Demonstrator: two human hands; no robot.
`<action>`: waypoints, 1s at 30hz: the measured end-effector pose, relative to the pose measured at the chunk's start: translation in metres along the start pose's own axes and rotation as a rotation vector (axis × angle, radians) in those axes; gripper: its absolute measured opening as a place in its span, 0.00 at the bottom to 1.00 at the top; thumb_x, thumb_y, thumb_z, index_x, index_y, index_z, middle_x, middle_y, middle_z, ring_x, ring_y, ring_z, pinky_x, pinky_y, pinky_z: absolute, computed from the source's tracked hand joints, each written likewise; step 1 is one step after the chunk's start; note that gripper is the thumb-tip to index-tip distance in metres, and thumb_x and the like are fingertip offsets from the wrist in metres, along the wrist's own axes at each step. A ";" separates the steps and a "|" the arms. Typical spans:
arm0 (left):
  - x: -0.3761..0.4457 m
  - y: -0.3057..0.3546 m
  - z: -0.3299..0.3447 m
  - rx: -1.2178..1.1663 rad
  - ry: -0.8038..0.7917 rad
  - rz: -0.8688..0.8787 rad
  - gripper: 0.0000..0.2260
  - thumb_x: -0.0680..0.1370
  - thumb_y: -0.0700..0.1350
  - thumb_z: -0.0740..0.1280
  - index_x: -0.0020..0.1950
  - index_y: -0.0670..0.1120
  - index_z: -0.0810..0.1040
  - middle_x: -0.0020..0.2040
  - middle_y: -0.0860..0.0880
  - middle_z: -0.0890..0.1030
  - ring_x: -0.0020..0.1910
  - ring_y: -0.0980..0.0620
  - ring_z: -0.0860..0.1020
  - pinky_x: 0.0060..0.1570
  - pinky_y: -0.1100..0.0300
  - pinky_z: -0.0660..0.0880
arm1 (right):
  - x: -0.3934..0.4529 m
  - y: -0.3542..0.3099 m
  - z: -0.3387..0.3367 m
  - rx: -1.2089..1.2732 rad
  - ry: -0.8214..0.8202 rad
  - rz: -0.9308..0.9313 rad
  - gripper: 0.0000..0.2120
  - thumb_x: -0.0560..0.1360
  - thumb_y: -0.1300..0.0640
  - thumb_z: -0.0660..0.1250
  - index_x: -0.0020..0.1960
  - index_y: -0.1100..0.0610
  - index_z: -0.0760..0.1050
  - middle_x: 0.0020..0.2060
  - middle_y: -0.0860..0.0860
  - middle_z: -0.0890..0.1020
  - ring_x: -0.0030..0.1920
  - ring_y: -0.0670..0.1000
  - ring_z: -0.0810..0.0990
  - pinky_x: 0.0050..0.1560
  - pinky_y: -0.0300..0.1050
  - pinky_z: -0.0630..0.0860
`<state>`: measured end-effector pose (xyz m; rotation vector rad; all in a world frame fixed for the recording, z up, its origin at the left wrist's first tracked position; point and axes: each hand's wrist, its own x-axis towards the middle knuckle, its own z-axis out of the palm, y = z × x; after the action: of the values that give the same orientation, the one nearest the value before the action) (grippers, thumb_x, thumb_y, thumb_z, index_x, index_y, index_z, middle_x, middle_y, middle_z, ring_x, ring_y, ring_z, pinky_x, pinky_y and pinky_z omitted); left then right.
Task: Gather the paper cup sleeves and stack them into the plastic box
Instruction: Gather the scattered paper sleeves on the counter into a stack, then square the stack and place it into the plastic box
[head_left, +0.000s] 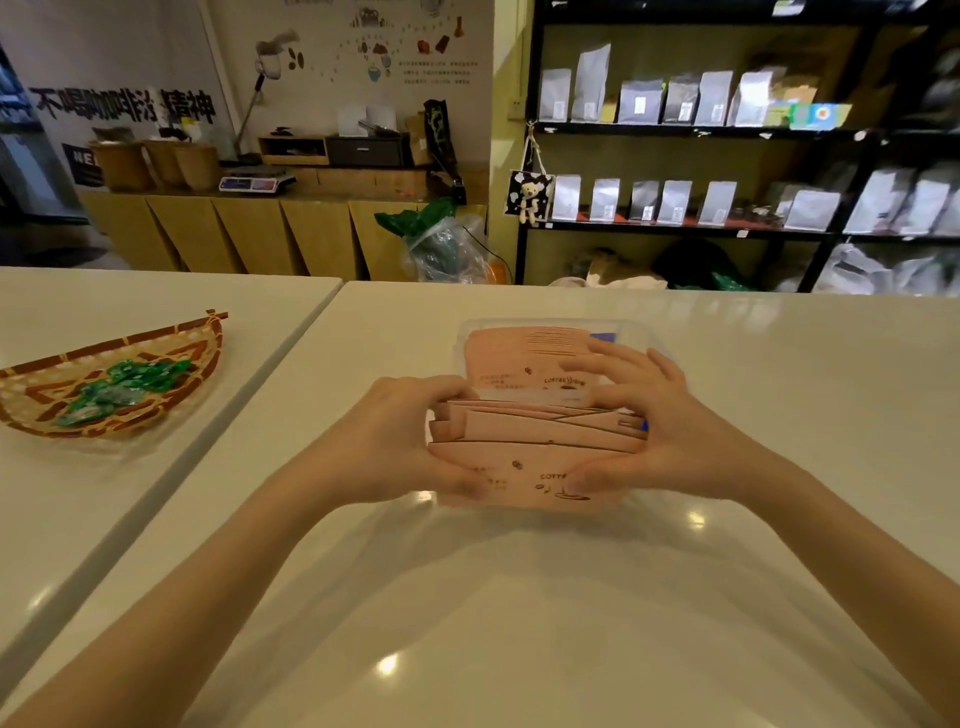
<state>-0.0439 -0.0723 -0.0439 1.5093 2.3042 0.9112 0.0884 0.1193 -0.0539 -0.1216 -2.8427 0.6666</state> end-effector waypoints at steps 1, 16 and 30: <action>0.003 0.000 0.006 -0.021 -0.005 0.007 0.19 0.61 0.47 0.77 0.46 0.58 0.73 0.41 0.65 0.76 0.43 0.63 0.76 0.37 0.73 0.72 | -0.004 0.004 0.001 -0.001 -0.002 0.015 0.21 0.57 0.34 0.68 0.49 0.32 0.71 0.63 0.30 0.60 0.68 0.34 0.49 0.71 0.52 0.34; 0.013 -0.014 0.042 -0.161 -0.108 0.009 0.21 0.61 0.48 0.77 0.47 0.63 0.73 0.44 0.73 0.78 0.50 0.71 0.74 0.43 0.79 0.70 | -0.024 0.029 0.014 0.008 -0.035 0.033 0.27 0.58 0.36 0.69 0.55 0.38 0.68 0.73 0.40 0.55 0.69 0.36 0.41 0.71 0.51 0.31; 0.003 -0.026 0.034 -0.103 -0.084 -0.025 0.22 0.60 0.53 0.76 0.49 0.64 0.70 0.45 0.70 0.77 0.51 0.73 0.71 0.46 0.76 0.69 | -0.022 0.036 0.009 -0.012 -0.031 0.040 0.24 0.55 0.35 0.71 0.48 0.39 0.70 0.73 0.38 0.51 0.68 0.34 0.35 0.68 0.43 0.28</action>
<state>-0.0469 -0.0642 -0.0858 1.4457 2.1776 0.9272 0.1091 0.1446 -0.0818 -0.1719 -2.8815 0.6649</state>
